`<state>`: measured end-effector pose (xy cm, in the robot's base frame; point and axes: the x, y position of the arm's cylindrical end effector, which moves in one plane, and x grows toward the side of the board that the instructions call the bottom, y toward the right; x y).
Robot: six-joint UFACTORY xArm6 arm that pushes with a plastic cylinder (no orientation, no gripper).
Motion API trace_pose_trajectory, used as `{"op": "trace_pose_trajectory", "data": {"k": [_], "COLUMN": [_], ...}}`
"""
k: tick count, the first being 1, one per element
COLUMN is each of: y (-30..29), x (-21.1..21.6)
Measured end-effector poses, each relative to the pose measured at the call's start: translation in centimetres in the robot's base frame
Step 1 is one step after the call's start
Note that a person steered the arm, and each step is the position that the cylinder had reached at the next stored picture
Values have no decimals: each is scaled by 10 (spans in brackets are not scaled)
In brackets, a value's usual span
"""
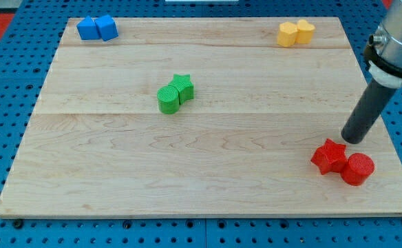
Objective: Separate the green blocks
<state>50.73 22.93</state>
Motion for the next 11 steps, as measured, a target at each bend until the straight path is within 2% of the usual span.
{"op": "trace_pose_trajectory", "data": {"k": [1,4,6,7,8,10,11], "y": [-13,-42,-43,-59,-139,-323,-366], "x": [13,6,31,-4,-21,-25,-78]}}
